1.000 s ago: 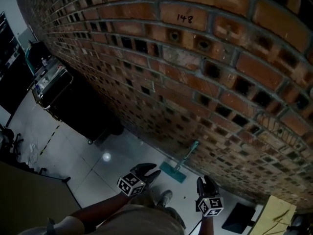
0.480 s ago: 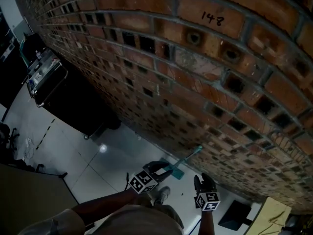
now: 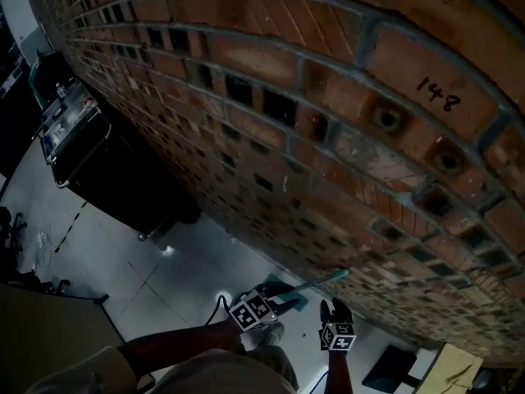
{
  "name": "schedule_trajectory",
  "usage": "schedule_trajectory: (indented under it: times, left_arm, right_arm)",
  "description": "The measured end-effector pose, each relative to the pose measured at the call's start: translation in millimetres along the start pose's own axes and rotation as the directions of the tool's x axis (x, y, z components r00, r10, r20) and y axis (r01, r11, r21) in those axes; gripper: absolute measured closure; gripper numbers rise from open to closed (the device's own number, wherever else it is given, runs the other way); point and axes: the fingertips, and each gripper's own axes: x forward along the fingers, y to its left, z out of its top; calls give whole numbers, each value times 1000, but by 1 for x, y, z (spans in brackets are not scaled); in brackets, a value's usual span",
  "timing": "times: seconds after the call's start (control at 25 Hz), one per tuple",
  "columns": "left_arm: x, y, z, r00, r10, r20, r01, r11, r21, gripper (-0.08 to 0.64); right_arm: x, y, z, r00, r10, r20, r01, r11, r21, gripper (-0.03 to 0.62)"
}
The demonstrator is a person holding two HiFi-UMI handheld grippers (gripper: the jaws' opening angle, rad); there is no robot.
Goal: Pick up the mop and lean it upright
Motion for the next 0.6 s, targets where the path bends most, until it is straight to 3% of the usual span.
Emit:
schedule_trajectory:
  times: [0.28,0.6]
  left_arm:
    - [6,7,-10,997,-57,-50,60,997,55,402]
    - [9,19,-22,995,-64,-73,68,996,53,402]
  right_arm:
    - [44,-9,-34,997,-32,-75,33,999,17,443]
    - [95,-29,-70,992,-44,-118,49,998,38,439]
